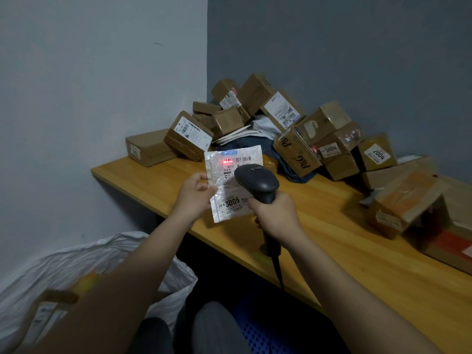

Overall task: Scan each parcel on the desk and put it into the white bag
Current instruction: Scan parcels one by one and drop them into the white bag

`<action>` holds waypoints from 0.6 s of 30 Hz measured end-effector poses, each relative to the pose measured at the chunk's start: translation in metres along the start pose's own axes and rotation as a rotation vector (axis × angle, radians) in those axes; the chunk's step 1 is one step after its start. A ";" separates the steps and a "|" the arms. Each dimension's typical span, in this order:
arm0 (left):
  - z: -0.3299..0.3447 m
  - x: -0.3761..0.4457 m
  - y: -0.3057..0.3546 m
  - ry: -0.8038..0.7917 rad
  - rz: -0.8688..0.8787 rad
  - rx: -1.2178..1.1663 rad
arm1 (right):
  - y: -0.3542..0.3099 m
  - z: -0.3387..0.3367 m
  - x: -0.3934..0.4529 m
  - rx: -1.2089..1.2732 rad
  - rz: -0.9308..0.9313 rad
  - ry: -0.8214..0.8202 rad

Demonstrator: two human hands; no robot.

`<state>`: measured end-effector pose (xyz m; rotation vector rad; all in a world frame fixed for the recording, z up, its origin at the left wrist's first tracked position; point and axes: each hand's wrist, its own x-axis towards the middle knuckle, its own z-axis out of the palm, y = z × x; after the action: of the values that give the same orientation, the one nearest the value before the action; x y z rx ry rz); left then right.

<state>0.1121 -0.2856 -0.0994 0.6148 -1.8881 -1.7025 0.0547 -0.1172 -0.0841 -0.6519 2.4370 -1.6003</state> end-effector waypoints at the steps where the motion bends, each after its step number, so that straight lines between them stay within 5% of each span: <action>1: 0.000 0.000 0.000 0.000 -0.002 -0.004 | -0.001 0.000 0.000 -0.003 -0.004 0.003; 18: -0.068 -0.011 -0.016 0.150 -0.004 -0.123 | -0.021 0.042 -0.003 -0.035 -0.114 -0.105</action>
<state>0.1641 -0.3314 -0.1114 0.6782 -1.6668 -1.7097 0.0778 -0.1585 -0.0832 -0.8721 2.3960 -1.5238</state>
